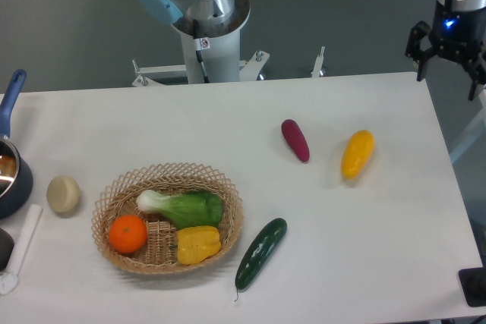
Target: Pick up the mango from the table
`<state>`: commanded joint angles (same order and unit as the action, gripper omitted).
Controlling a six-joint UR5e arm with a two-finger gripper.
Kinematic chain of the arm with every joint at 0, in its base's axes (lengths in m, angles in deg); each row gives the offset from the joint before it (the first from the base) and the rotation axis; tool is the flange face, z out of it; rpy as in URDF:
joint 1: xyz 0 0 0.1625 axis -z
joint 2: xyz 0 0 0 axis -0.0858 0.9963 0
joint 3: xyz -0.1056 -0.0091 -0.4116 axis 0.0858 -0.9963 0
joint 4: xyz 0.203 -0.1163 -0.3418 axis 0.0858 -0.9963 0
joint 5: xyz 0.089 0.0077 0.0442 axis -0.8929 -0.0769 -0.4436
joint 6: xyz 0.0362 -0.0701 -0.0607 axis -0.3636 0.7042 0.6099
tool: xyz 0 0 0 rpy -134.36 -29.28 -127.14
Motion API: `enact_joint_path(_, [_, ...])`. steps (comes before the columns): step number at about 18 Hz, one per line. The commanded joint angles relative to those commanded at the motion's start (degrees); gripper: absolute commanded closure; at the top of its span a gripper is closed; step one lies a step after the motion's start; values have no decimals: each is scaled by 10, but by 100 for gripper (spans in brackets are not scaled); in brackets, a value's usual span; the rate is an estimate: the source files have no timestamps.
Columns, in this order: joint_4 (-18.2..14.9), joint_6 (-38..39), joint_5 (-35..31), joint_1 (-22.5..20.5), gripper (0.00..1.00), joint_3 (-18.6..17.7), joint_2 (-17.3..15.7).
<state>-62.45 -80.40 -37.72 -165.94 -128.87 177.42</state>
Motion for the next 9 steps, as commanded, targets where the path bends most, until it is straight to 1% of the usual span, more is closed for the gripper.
enact_joint_path(5, [10, 0, -3, 2, 0, -5, 0])
enact_joint_path(9, [9, 1, -4, 3, 0, -22, -1])
